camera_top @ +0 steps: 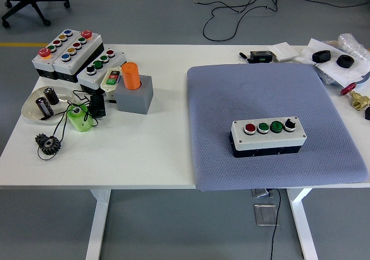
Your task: Pick up the button,place it on the desk,press the button,press the button
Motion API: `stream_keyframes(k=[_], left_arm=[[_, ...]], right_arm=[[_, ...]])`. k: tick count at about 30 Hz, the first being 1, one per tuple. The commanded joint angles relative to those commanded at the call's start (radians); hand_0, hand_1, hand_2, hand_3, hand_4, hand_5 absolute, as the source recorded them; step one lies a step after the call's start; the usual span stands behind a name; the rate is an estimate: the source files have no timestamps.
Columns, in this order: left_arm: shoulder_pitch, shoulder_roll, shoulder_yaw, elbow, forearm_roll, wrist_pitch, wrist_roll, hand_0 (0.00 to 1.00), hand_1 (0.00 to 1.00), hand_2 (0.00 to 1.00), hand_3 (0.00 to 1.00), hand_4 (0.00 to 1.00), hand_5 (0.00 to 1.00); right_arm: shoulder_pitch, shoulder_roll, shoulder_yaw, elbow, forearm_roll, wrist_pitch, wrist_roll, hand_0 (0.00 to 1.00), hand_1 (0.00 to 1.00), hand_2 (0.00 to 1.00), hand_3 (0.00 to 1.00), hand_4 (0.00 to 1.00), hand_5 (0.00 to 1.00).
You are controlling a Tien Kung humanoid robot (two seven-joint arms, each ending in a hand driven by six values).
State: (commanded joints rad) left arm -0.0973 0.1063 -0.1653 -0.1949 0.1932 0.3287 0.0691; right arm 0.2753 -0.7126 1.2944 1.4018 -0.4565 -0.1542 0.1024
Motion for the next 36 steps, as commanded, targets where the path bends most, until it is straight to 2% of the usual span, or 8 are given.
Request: stream_keyframes(k=[2, 9, 36], left_arm=[[0.000, 0.000, -0.001, 0.000, 0.000, 0.000, 0.000, 0.604, 0.544, 0.502, 0.452, 0.282, 0.980], [-0.003, -0.001, -0.004, -0.001, 0.001, -0.001, 0.001, 0.604, 0.545, 0.504, 0.454, 0.280, 0.981], [-0.010, -0.005, -0.003, -0.002, 0.000, -0.002, 0.000, 0.604, 0.548, 0.509, 0.461, 0.276, 0.989]], right_arm=[[-0.007, 0.005, 0.009, -0.007, 0.085, 0.004, -0.004, 0.797, 0.787, 0.823, 0.832, 0.622, 0.399], [-0.011, 0.012, 0.022, -0.025, 0.353, 0.011, -0.015, 0.794, 0.790, 0.823, 0.826, 0.606, 0.416], [-0.021, 0.014, 0.034, -0.026, 0.378, 0.008, -0.043, 0.794, 0.773, 0.799, 0.804, 0.596, 0.426]])
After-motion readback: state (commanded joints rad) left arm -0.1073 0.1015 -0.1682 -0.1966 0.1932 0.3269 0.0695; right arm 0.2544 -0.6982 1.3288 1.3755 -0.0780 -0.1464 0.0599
